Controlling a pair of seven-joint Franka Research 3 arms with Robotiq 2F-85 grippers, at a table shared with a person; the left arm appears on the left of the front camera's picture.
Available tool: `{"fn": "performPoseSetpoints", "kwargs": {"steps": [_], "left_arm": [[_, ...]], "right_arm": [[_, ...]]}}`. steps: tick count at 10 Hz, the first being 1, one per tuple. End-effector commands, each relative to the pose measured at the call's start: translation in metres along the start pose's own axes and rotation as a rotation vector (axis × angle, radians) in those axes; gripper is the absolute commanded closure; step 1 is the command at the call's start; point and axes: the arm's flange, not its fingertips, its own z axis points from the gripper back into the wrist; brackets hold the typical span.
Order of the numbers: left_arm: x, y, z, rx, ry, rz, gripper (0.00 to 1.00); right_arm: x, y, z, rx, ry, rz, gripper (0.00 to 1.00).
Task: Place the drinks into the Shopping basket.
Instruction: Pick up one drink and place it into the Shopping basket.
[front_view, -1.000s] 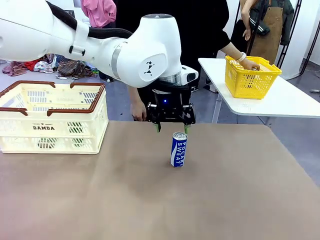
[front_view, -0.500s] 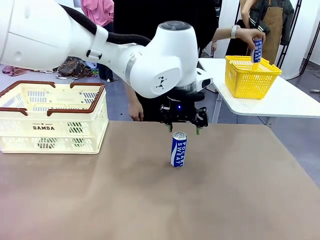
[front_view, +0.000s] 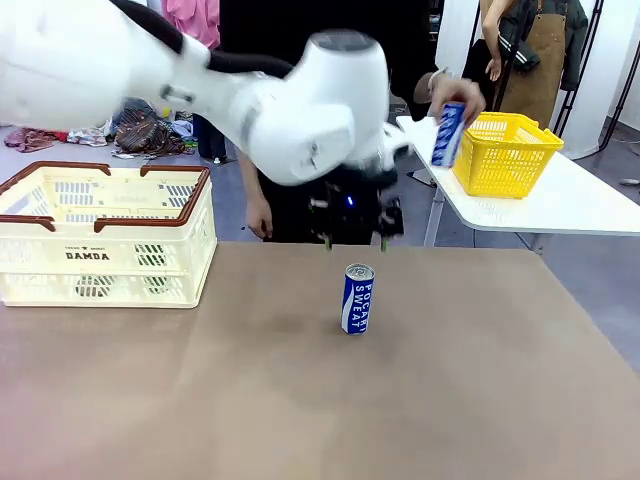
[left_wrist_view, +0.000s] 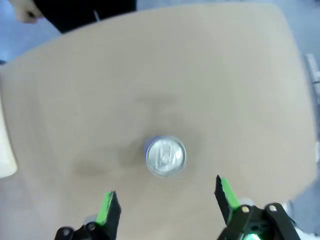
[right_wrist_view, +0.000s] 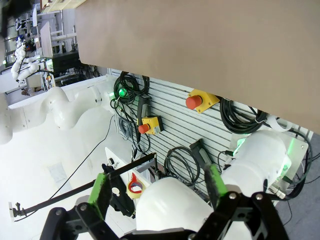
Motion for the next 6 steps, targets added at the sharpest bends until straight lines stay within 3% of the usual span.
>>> {"fn": "performPoseSetpoints", "kwargs": {"steps": [1,3,6], "left_arm": [[-0.042,0.096,0.115,-0.100,0.044,0.016,0.00],[-0.072,0.172,0.170,-0.066,0.061,0.120,0.00],[-0.125,0.283,0.187,-0.229,0.156,0.129,0.00]], "right_arm": [[0.000,0.001,0.002,0.008,-0.002,0.014,0.00],[0.000,0.001,0.002,0.008,-0.002,0.014,0.00],[0.000,0.001,0.002,0.008,-0.002,0.014,0.00]]}}
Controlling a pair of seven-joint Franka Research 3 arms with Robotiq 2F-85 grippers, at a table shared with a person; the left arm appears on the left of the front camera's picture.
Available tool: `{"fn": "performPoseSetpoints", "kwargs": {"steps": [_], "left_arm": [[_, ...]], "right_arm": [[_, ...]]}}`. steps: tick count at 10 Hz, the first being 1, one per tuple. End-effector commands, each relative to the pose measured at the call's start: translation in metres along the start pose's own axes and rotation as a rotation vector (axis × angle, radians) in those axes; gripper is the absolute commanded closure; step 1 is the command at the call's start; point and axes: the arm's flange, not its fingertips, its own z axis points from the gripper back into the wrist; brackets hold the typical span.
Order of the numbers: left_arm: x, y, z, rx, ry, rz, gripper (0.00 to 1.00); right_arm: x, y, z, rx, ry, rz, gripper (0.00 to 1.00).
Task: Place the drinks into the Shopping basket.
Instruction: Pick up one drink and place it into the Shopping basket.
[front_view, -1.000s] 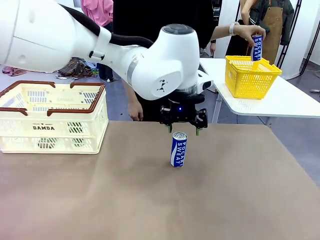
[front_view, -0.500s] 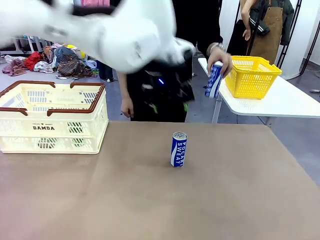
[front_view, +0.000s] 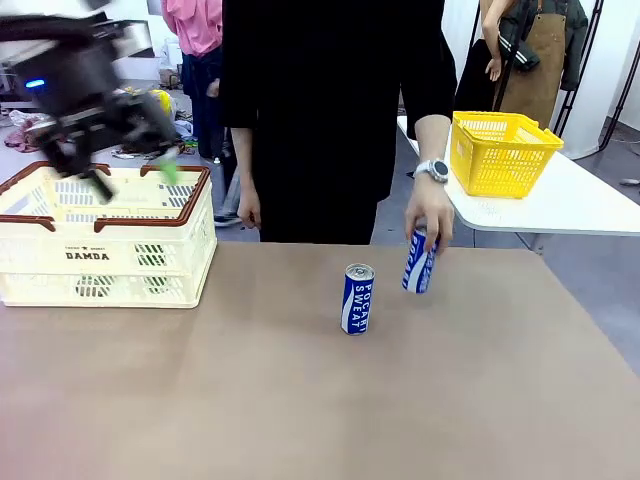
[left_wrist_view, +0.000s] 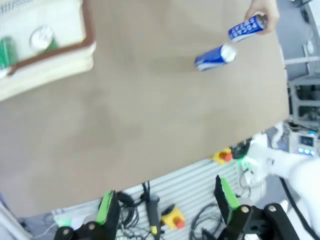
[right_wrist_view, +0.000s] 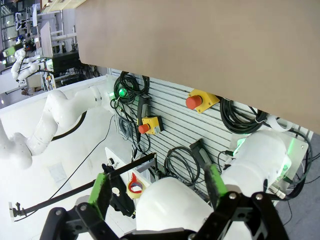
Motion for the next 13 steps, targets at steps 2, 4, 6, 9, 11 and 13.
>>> {"fn": "performPoseSetpoints", "kwargs": {"steps": [2,4,6,9,11,13], "left_arm": [[-0.032,0.056,-0.021,-0.108,-0.020,0.060,0.00],[-0.036,0.058,-0.029,-0.107,-0.043,0.081,0.00],[-0.012,0.024,-0.041,0.004,-0.058,0.104,0.00],[0.056,-0.057,-0.090,0.153,-0.032,0.036,0.00],[0.100,-0.106,-0.130,0.187,-0.030,0.015,0.00],[0.134,-0.155,-0.180,0.234,-0.041,0.016,0.00]], "right_arm": [[0.000,0.001,0.002,0.008,-0.002,0.014,0.00],[0.000,0.001,0.002,0.008,-0.002,0.014,0.00],[0.000,0.001,0.002,0.008,-0.002,0.014,0.00],[0.000,0.001,0.002,0.008,-0.002,0.014,0.00],[0.000,0.001,0.002,0.008,-0.002,0.014,0.00],[0.000,0.001,0.002,0.008,-0.002,0.014,0.00]]}}
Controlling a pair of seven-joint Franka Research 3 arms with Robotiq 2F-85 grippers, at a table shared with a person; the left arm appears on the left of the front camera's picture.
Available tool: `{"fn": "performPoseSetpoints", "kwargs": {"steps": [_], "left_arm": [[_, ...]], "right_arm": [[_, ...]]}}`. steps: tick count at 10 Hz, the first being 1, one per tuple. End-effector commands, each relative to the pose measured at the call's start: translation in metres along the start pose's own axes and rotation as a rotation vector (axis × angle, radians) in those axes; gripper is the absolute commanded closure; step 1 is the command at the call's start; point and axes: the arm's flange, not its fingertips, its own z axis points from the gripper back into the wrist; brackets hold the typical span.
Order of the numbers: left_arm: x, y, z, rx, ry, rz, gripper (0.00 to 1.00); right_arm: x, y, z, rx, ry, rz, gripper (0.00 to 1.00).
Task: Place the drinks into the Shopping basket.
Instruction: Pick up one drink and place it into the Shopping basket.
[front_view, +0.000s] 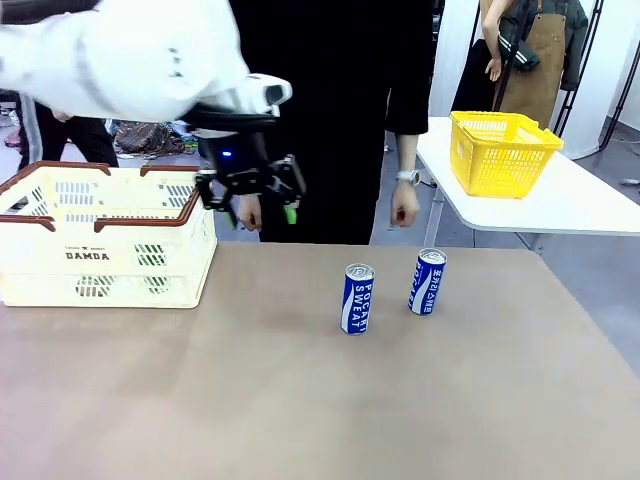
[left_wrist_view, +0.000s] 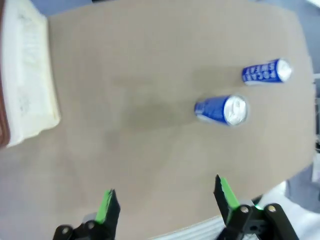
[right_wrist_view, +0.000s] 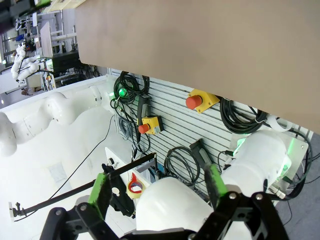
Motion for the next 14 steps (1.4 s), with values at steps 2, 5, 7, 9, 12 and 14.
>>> {"fn": "performPoseSetpoints", "kwargs": {"steps": [2,5,7,9,12,14], "left_arm": [[0.031,-0.071,-0.042,0.113,-0.002,-0.019,0.00],[0.031,-0.117,-0.084,0.132,-0.029,-0.041,0.00],[0.026,-0.135,-0.107,0.115,-0.005,-0.048,0.00],[0.024,-0.142,-0.130,0.140,0.010,-0.059,0.00],[0.027,-0.143,-0.156,0.151,0.038,-0.063,0.00],[0.026,-0.142,-0.168,0.151,0.075,-0.067,0.00]], "right_arm": [[0.000,0.001,0.002,0.008,-0.001,0.013,0.00],[0.000,0.001,0.002,0.008,-0.001,0.013,0.00],[0.000,0.001,0.002,0.008,-0.001,0.013,0.00],[0.000,0.001,0.002,0.008,-0.001,0.013,0.00],[0.000,0.001,0.002,0.008,-0.001,0.013,0.00],[0.000,0.001,0.002,0.008,-0.001,0.013,0.00]]}}
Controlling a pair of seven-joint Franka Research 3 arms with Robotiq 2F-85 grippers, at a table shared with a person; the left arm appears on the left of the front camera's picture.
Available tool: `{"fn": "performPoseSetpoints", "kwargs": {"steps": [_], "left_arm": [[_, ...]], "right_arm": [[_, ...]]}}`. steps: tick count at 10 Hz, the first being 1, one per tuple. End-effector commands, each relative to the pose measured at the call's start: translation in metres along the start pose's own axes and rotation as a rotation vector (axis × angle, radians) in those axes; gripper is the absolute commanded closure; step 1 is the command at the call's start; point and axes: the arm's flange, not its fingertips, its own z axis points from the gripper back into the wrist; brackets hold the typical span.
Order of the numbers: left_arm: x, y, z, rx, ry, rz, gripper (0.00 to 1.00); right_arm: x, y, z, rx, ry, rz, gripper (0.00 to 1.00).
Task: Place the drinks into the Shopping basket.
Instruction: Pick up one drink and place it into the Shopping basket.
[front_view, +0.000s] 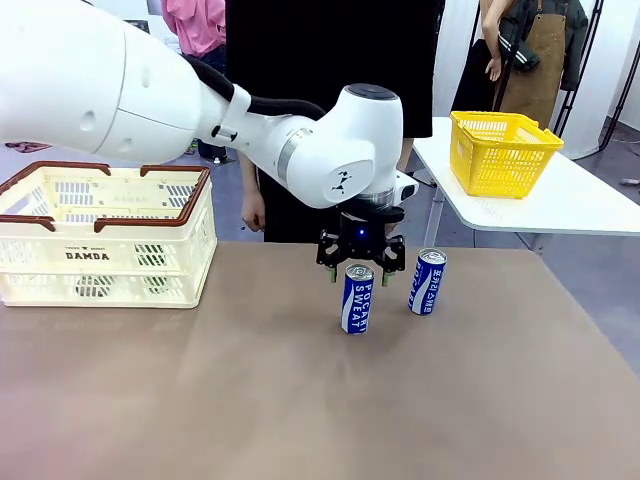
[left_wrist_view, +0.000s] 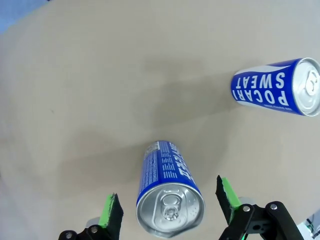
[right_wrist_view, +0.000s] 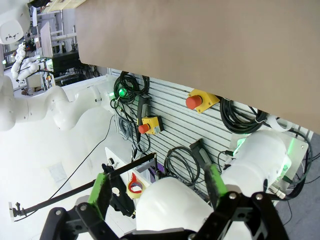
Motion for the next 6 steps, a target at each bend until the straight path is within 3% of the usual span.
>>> {"fn": "performPoseSetpoints", "kwargs": {"steps": [1,2,3,4,6], "left_arm": [[0.0009,-0.0031,0.0011,0.029,0.009,0.019,0.00],[0.0015,-0.0023,0.0004,0.032,0.016,0.024,0.00],[0.0015,-0.0020,-0.0020,0.044,0.019,0.027,0.35],[0.0020,-0.0017,-0.0040,0.051,0.028,0.030,0.95],[0.0019,-0.0026,-0.0038,0.050,0.025,0.023,1.00]], "right_arm": [[0.0004,0.0014,0.0015,0.008,-0.002,0.014,0.00],[0.0004,0.0014,0.0015,0.008,-0.002,0.014,0.00],[0.0004,0.0014,0.0015,0.008,-0.002,0.014,0.00],[0.0004,0.0014,0.0015,0.008,-0.002,0.014,0.00],[0.0004,0.0014,0.0015,0.008,-0.002,0.014,0.00]]}}
